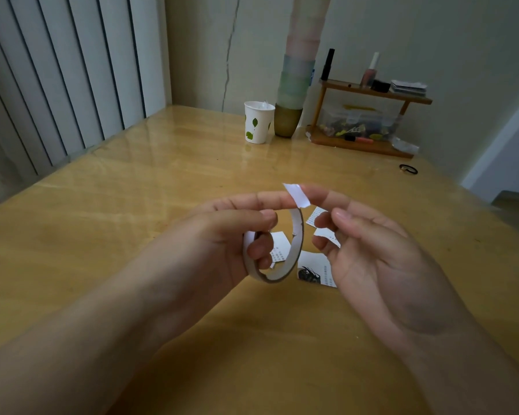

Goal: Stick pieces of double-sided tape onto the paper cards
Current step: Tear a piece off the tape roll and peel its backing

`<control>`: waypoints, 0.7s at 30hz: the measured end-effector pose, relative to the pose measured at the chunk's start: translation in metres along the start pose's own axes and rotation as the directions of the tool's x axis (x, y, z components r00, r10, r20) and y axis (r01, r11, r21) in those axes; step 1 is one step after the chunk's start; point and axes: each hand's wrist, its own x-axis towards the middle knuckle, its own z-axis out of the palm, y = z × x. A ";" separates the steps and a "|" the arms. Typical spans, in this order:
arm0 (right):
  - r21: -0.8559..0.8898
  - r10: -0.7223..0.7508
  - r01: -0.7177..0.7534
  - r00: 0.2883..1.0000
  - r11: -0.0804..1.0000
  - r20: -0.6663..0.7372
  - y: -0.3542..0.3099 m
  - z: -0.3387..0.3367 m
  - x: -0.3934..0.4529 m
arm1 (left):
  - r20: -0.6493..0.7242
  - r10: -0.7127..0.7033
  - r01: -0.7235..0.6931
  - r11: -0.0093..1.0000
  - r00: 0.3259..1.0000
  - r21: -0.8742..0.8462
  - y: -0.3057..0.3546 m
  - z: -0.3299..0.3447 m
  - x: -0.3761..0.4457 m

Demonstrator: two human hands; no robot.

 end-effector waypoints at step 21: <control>-0.855 -0.551 0.366 0.826 0.368 0.116 0.007 -0.002 -0.001 | -0.086 -0.078 0.079 0.997 0.993 -0.001 -0.001 -0.001 0.004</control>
